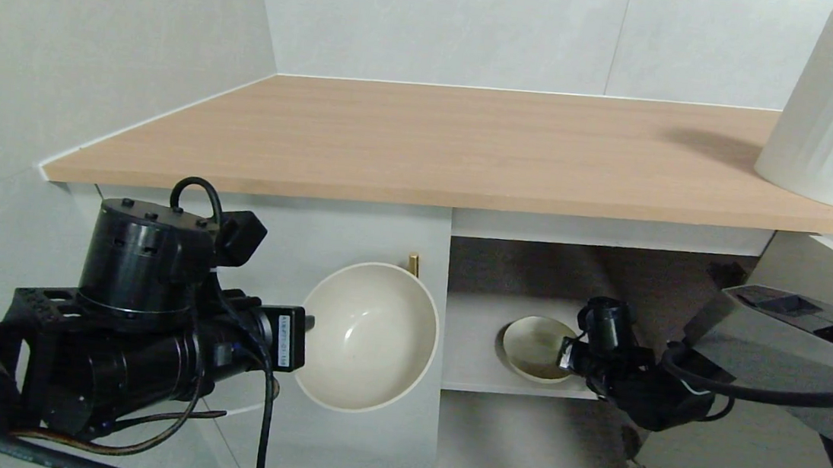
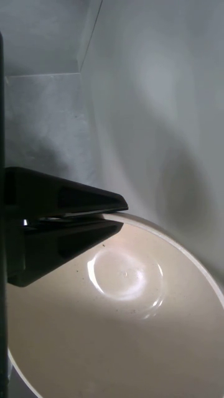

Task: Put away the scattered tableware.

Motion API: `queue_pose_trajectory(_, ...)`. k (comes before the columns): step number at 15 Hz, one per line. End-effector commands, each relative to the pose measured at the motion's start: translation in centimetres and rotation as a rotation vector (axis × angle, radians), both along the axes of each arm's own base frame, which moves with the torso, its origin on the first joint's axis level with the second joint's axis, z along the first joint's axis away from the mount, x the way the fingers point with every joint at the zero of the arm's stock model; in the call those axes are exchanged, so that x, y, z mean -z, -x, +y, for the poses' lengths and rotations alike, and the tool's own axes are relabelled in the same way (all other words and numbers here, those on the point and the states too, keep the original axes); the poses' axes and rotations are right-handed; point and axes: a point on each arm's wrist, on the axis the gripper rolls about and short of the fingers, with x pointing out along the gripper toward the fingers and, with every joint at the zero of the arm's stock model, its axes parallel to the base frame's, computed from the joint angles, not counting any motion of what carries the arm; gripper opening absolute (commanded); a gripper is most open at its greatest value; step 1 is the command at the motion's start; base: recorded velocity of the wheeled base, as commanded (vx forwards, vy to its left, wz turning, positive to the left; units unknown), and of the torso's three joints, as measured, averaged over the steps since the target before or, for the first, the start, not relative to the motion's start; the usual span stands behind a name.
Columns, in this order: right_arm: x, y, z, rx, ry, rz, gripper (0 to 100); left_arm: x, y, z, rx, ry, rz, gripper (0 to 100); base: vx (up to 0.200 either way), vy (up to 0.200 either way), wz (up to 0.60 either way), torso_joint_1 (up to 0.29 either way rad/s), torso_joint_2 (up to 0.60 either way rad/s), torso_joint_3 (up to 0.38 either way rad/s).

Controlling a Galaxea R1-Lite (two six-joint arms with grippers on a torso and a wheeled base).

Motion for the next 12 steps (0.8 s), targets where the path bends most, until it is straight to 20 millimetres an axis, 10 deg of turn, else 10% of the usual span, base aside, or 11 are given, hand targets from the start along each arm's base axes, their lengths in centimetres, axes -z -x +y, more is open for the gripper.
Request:
queue_pose_trajectory(1, 0.01, -0.23, 0.12, 0.0, -0.002, -0.007, 0, 0.06, -0.01, -0.01, 0.0, -0.001, 0.002, 0, 0.0, 0.0, 0.0, 0.0, 0.0, 0.0)
queue_pose_trajectory(7, -0.32, -0.66, -0.23, 0.016, -0.01, -0.04, 0, 0.22, -0.1, -0.07, 0.001, -0.003, 0.008, 0, 0.0, 0.0, 0.0, 0.0, 0.0, 0.0)
queue_pose_trajectory(8, -0.31, -0.65, -0.24, 0.016, -0.01, -0.041, 100, 0.26, -0.08, -0.06, 0.001, -0.004, 0.009, 0, 0.0, 0.0, 0.0, 0.0, 0.0, 0.0)
queue_pose_trajectory(12, -0.74, -0.49, -0.29, 0.017, -0.014, -0.047, 100, 0.53, -0.21, -0.18, 0.002, -0.009, 0.018, 0, 0.0, 0.0, 0.0, 0.0, 0.0, 0.0)
